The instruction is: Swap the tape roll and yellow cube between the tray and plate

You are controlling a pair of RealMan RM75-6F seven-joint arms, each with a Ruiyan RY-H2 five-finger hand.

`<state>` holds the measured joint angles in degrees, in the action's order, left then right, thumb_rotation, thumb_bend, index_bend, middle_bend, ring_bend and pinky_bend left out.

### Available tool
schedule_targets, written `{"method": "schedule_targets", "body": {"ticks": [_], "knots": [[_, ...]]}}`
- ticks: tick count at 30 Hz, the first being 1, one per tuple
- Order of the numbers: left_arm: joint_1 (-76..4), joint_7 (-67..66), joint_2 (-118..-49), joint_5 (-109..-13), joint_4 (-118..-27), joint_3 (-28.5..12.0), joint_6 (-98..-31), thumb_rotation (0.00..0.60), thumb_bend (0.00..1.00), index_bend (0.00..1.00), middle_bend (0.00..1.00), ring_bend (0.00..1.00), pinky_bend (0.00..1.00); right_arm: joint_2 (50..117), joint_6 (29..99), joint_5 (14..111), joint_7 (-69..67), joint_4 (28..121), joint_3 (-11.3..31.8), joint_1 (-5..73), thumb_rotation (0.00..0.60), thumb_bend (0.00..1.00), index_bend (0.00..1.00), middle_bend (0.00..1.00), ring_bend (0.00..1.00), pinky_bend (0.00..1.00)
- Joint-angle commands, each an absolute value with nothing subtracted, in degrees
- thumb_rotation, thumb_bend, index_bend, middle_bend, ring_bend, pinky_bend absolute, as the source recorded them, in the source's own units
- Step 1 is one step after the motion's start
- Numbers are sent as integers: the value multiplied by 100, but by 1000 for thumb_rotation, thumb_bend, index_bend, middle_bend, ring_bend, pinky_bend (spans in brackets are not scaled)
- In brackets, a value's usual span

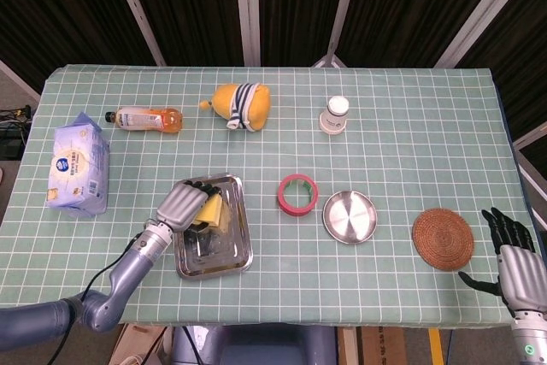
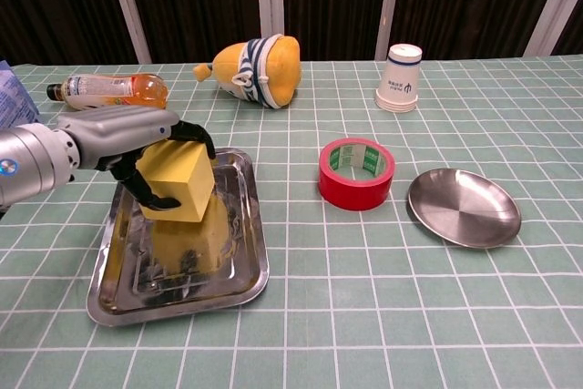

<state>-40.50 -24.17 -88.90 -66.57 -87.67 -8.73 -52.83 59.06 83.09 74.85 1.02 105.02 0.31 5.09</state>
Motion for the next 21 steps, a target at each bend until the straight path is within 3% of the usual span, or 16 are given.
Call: {"method": "schedule_targets", "body": {"ticks": [1,5,10,17,21], "knots": [[-4142,-1949,-8915,-7109,-9006,-1028,-5420,600,492,291,337,297,375,5911,8292,7477,85,10476,60,495,600,0,0,0,40,0],[-4234,-1934,-8908,-7470,-9378,-1061,-5581,600,483,290,331,296,375,5918,8204,7397,1,10415,120,498,600,0,1,0,40,0],[-4685,-2330,-9350,-7208,-9622,-1179,-5165,600,478,292,328,292,372,5928,8179,7308,-55,10330,218,481,600,0,2,0,40,0],[-5254,-3301,-10226,-6392,-9250,-1288,-4930,600,410,292,312,274,357,5883,8141,7314,-167,10295,265,437,600,0,6,0,40,0],[-5481,-3580,-10638,-6072,-8918,-1298,-4890,600,341,288,264,203,321,5853,8116,7302,-264,10283,297,414,600,0,7,0,40,0]]}}
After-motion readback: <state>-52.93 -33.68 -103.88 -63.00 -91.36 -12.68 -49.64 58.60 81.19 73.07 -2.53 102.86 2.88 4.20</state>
